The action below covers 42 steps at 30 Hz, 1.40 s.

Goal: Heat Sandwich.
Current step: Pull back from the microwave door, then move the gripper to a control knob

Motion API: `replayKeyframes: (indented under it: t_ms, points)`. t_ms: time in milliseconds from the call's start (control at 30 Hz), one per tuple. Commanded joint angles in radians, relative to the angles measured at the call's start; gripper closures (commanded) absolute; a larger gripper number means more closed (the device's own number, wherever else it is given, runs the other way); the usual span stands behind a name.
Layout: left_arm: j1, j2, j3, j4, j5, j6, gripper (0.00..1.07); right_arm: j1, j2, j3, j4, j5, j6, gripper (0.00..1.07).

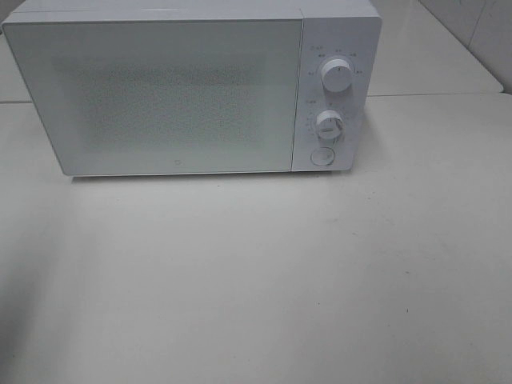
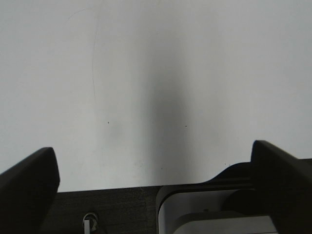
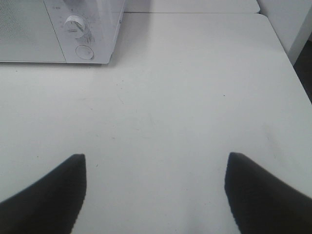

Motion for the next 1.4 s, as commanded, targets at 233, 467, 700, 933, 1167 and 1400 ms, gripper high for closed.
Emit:
replayKeyframes:
  t_ms: [233, 467, 700, 933, 1167, 1400]
  points:
    - [0.002, -0.223, 0.099, 0.020, 0.005, -0.055, 0.07, -0.007, -0.027, 0.000, 0.002, -0.016, 0.001, 0.33]
    - [0.002, -0.408, 0.165, 0.025, 0.000, -0.062, 0.07, -0.007, -0.027, 0.000, 0.002, -0.016, 0.001, 0.33]
    - [0.002, -0.574, 0.192, 0.026, 0.016, -0.062, 0.07, -0.007, -0.027, 0.000, 0.002, -0.016, 0.001, 0.33]
    - [0.002, -0.741, 0.192, 0.026, 0.016, -0.062, 0.07, -0.007, -0.027, 0.000, 0.002, -0.016, 0.001, 0.33]
    - [0.002, -0.886, 0.192, 0.026, 0.015, -0.062, 0.07, -0.007, -0.027, 0.000, 0.002, -0.016, 0.001, 0.33]
    - [0.002, -0.884, 0.192, 0.026, 0.015, -0.062, 0.07, -0.007, -0.023, 0.000, 0.002, -0.016, 0.001, 0.33]
